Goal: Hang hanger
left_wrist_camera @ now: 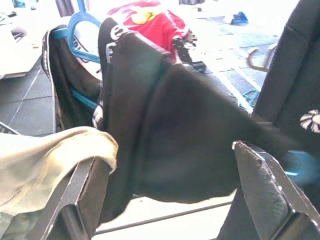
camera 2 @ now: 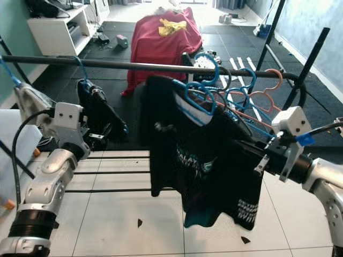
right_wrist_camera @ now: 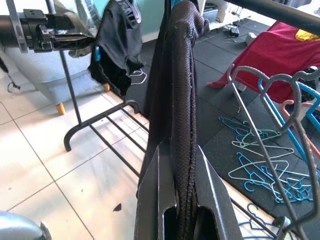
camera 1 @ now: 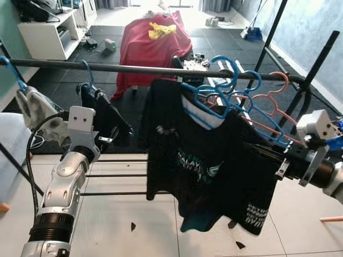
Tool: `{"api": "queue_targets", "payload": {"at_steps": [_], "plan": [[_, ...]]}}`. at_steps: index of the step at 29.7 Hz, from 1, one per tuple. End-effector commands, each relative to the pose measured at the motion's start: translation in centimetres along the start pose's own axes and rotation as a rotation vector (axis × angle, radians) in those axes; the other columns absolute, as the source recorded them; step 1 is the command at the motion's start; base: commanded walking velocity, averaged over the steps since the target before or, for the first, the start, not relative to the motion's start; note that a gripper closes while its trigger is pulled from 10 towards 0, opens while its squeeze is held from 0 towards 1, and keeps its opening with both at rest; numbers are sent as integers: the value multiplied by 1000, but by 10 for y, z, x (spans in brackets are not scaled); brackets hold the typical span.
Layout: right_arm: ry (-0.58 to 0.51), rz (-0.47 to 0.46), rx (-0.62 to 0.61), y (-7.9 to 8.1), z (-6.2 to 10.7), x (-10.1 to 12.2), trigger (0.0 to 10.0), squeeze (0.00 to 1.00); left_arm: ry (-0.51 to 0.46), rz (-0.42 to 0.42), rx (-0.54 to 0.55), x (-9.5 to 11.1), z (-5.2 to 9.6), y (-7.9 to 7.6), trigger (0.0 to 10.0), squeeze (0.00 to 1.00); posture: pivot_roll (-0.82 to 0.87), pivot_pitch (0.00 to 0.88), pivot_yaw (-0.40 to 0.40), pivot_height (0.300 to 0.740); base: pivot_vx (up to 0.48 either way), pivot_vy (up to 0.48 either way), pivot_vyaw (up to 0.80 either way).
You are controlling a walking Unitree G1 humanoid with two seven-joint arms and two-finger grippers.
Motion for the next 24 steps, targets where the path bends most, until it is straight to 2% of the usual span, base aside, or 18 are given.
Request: {"api": "queue_targets", "payload": {"at_steps": [1, 6, 7, 15, 17, 18, 20, 24], "plan": [[-31, 24, 5, 1, 5, 13, 0, 0, -32, 10, -22, 8, -2, 2, 10000, 0, -118, 70, -17, 740, -326, 0, 0], [-42, 23, 32, 6, 7, 21, 0, 0, -73, 29, -82, 20, -7, -4, 10000, 0, -120, 69, -15, 740, -325, 0, 0], [-53, 19, 55, 10, 8, 27, 0, 0, -90, 35, -126, 27, -8, -9, 10000, 0, -121, 69, -15, 740, -315, 0, 0], [-108, 4, 97, 17, 14, 44, 0, 0, -115, 45, -234, 36, -6, -16, 10000, 0, -123, 72, -14, 740, -312, 0, 0], [-101, -1, 132, 23, 17, 47, 0, 0, -129, 71, -346, 41, -1, -21, 10000, 0, -125, 74, -14, 740, -272, 0, 0], [-101, -1, 132, 23, 17, 47, 0, 0, -129, 71, -346, 41, -1, -21, 10000, 0, -125, 74, -14, 740, -266, 0, 0], [-91, -8, 160, 27, 20, 48, 0, 0, -138, 61, -428, 45, 4, -23, 10000, 0, -125, 74, -14, 740, -259, 0, 0], [-104, -22, 191, 32, 23, 53, 0, 0, -151, 56, -450, 49, 6, -17, 10000, 0, -128, 73, -12, 740, 0, 0, 0]]}}
Point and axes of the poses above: a point about 5 cm out from each wrist's last joint towards the gripper, its own z axis pointing back from the gripper into the wrist, its own x axis along the axis of the wrist's last joint, y = z × x, the point moved 5 cm from there along -z, pointing out of the wrist towards the gripper, and after that the axes turned 2 degrees about -z, right-handed, at the moved point
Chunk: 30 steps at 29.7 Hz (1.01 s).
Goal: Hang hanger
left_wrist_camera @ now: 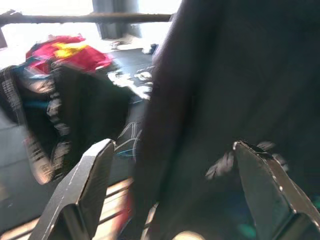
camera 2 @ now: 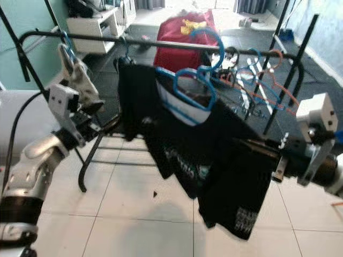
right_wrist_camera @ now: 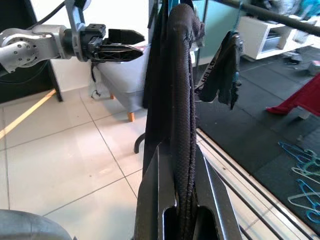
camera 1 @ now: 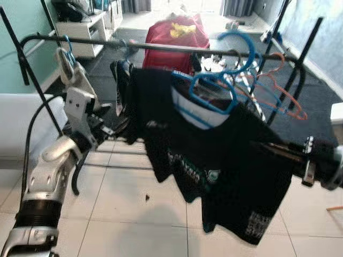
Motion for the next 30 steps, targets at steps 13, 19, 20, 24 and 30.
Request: {"api": "queue_targets", "payload": {"at_steps": [13, 19, 20, 24, 30], "plan": [[-34, -12, 146, 24, 2, 19, 0, 0, -116, -14, -123, 46, 18, 18, 10000, 0, -130, 69, -16, 740, 0, 0, 0], [-54, -11, 170, 26, 1, 25, 0, 0, -147, 21, -233, 57, 21, 8, 7137, 0, -123, 68, -15, 740, 0, 0, 0], [-64, -10, 175, 27, 1, 27, 0, 0, -153, 53, -298, 58, 22, -2, 0, 0, -123, 68, -15, 740, 0, 0, 0], [-75, -7, 177, 27, 0, 30, 0, 0, -135, 125, -420, 50, 24, -27, 0, 0, -127, 70, -13, 740, 0, 0, 0], [-86, 0, 172, 26, 0, 33, 0, 0, -106, 160, -477, 39, 24, -42, 0, 0, -135, 73, -12, 740, 0, 0, 0]]}}
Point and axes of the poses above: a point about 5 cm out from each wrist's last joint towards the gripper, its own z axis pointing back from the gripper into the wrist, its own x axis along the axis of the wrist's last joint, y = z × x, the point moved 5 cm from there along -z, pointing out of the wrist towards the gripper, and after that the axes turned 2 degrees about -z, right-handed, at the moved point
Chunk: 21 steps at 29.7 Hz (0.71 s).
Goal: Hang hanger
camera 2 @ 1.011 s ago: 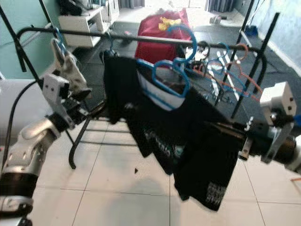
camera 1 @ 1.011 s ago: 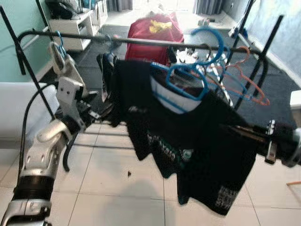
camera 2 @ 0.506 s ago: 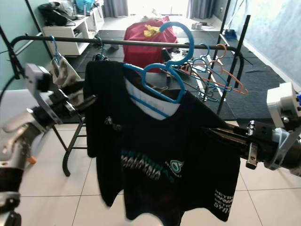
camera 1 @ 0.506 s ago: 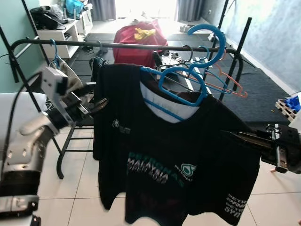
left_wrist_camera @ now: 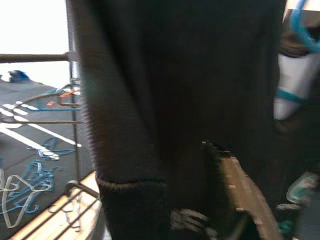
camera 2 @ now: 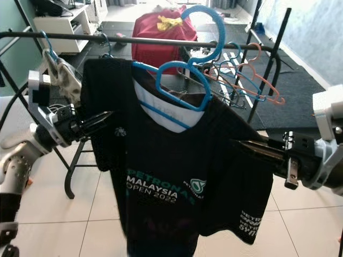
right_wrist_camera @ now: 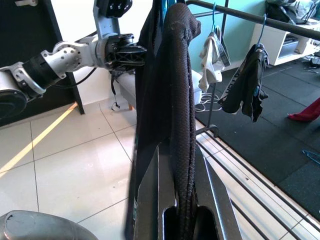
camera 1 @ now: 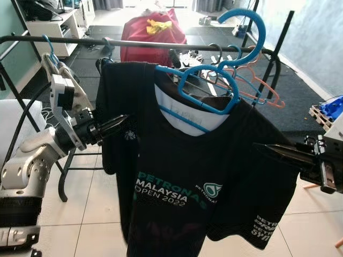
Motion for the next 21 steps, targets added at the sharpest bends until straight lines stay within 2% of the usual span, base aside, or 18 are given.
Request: {"api": "queue_targets", "payload": {"at_steps": [1, 3, 4, 5, 7, 8, 9, 11, 12, 13, 15, 17, 18, 19, 20, 21], "plan": [[-22, 35, 17, 4, 0, 11, 0, 0, 13, -11, 34, -5, -1, 6, 0, 0, -137, 75, -10, 740, 0, 0, 0], [-22, 35, 17, 4, 0, 11, 0, 0, 13, -11, 34, -5, -1, 6, 0, 0, -137, 75, -10, 740, 0, 0, 0], [-22, 35, 12, 4, 1, 11, 0, 0, 6, -46, 136, -2, 1, 24, 0, 0, -134, 76, -10, 740, 0, 0, 0], [-22, 35, 12, 4, 1, 11, 0, 0, 6, -46, 136, -2, 1, 24, 0, 0, -134, 76, -10, 740, 0, 0, 0], [-17, 23, -3, 4, 3, 8, 0, 0, -42, -132, 410, 18, 16, 69, 0, 0, -134, 78, -9, 740, 0, 0, 0], [-13, 16, -11, 4, 4, 6, 0, 0, -77, -144, 501, 28, 25, 83, 0, 0, -135, 79, -8, 740, 0, 0, 0], [-13, 16, -11, 4, 4, 6, 0, 0, -77, -144, 501, 28, 25, 83, 0, 0, -135, 79, -8, 740, 0, 0, 0], [9, 8, -32, 2, 6, 2, 0, 0, -101, -160, 620, 40, 38, 99, 0, 0, -137, 79, -9, 740, 0, 0, 0], [9, 8, -32, 2, 6, 2, 0, 0, -101, -160, 620, 40, 38, 99, 0, 0, -137, 79, -9, 740, 0, 0, 0], [35, 8, -51, 0, 7, -3, 0, 0, -114, -165, 672, 45, 44, 105, 0, 0, -140, 78, -12, 740, 0, 0, 0], [35, 8, -51, 0, 7, -3, 0, 0, -114, -165, 672, 45, 44, 105, 0, 0, -140, 78, -12, 740, 0, 0, 0], [94, -4, -84, -3, 10, -16, 0, 0, -160, -170, 813, 62, 66, 121, 0, 0, -141, 79, -12, 740, 0, 0, 0], [94, -4, -84, -3, 10, -16, 0, 0, -160, -170, 813, 62, 66, 121, 0, 0, -141, 79, -12, 740, 0, 0, 0], [131, -19, -80, -1, 9, -25, 0, 0, -194, -150, 857, 69, 75, 127, 0, 0, -141, 79, -12, 740, 0, 0, 0], [131, -19, -80, -1, 9, -25, 0, 0, -194, -150, 857, 69, 75, 127, 0, 0, -141, 79, -12, 740, 0, 0, 0], [189, -51, -54, 7, 5, -41, 0, 0, -247, -106, 878, 76, 81, 129, 0, 0, -139, 79, -13, 740, 0, 0, 0]]}}
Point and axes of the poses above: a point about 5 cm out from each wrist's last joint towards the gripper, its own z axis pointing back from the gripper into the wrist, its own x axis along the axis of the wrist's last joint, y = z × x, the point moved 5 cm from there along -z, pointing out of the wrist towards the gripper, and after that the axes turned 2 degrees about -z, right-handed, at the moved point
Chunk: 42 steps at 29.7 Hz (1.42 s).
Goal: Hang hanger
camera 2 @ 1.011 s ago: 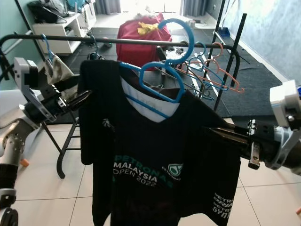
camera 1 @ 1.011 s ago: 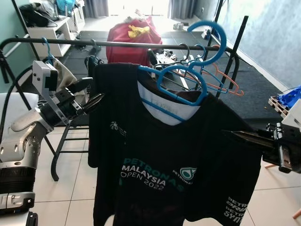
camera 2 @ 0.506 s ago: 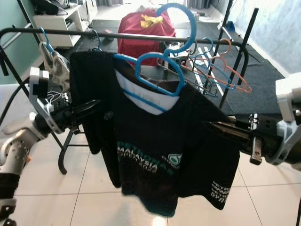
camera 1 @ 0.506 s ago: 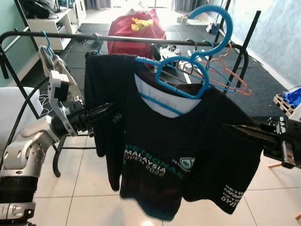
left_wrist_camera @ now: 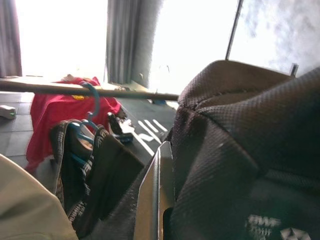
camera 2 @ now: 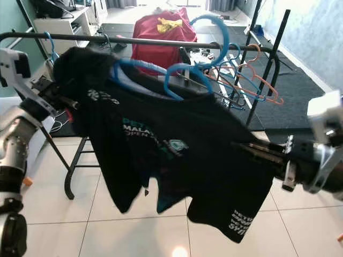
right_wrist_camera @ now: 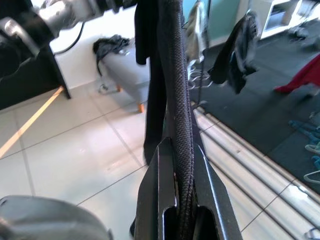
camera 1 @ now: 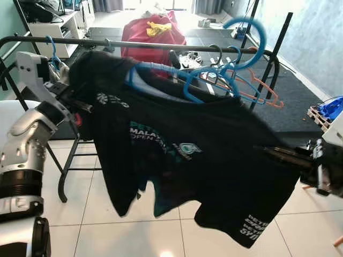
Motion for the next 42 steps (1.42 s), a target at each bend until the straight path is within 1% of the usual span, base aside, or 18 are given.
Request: {"api": "queue_targets", "payload": {"at_steps": [1, 6, 8, 11, 12, 13, 18, 20, 24, 26, 28, 30, 32, 33, 36, 38, 39, 42], "plan": [[58, -6, -8, 2, 1, -10, 0, 0, -76, 18, 171, 29, 14, 39, 0, 0, -139, 79, -13, 740, 0, 0, 0], [116, -42, 60, 17, -8, -25, 0, 0, -107, 146, 206, 27, 8, 40, 2784, 0, -135, 80, -12, 740, 0, 0, 0], [102, -39, 85, 22, -11, -22, 0, 0, -65, 227, 258, 11, 4, 44, 4980, 0, -134, 80, -10, 740, 0, 0, 0], [63, -30, 89, 22, -12, -14, 0, 0, 19, 247, 288, -10, 3, 42, 6235, 0, -132, 79, -8, 740, 0, 0, 0], [31, -23, 93, 22, -12, -8, 0, 0, 84, 259, 310, -26, 3, 40, 7255, 0, -132, 79, -8, 740, 0, 0, 0], [3, -13, 108, 24, -12, -1, 0, 0, 172, 265, 337, -48, 5, 37, 10000, 0, -133, 80, -6, 740, 0, 0, 0], [-23, 8, 144, 31, -12, 9, 0, 0, 318, 285, 387, -83, 12, 30, 10000, 0, -136, 80, -3, 740, 0, 0, 0], [-55, 24, 156, 32, -12, 17, 0, 0, 512, 236, 389, -117, 23, 22, 10000, 0, -140, 81, -1, 740, 0, 0, 0], [-73, 38, 155, 32, -11, 23, 0, 0, 621, 239, 375, -137, 31, 14, 10000, 0, -140, 82, 2, 740, 0, 0, 0], [-77, 47, 148, 31, -11, 24, 0, 0, 679, 281, 276, -148, 30, -7, 10000, 0, -137, 83, 2, 740, 0, 0, 0], [-77, 47, 148, 31, -11, 24, 0, 0, 679, 281, 276, -148, 30, -7, 10000, 0, -137, 83, 2, 740, 0, 0, 0], [-87, 50, 137, 29, -11, 26, 0, 0, 727, 352, 109, -154, 27, -41, 10000, 0, -133, 83, 2, 740, 0, 0, 0], [-87, 50, 137, 29, -11, 26, 0, 0, 727, 352, 109, -154, 27, -41, 10000, 0, -133, 83, 2, 740, 0, 0, 0], [-91, 52, 133, 28, -11, 27, 0, 0, 735, 371, 23, -154, 26, -56, 10000, 0, -131, 82, 2, 740, 0, 0, 0], [-91, 52, 133, 28, -11, 27, 0, 0, 735, 371, 23, -154, 26, -56, 10000, 0, -131, 82, 2, 740, 0, 0, 0], [-96, 55, 125, 26, -11, 28, 0, 0, 731, 389, -81, -150, 26, -74, 10000, 0, -131, 82, 2, 740, 0, 0, 0], [-91, 58, 112, 23, -11, 28, 0, 0, 671, 369, -240, -138, 26, -96, 10000, 0, -131, 80, 3, 740, 0, 0, 0], [-66, 63, 91, 19, -12, 23, 0, 0, 568, 384, -373, -121, 27, -113, 10000, 0, -132, 78, 3, 740, 0, 0, 0]]}}
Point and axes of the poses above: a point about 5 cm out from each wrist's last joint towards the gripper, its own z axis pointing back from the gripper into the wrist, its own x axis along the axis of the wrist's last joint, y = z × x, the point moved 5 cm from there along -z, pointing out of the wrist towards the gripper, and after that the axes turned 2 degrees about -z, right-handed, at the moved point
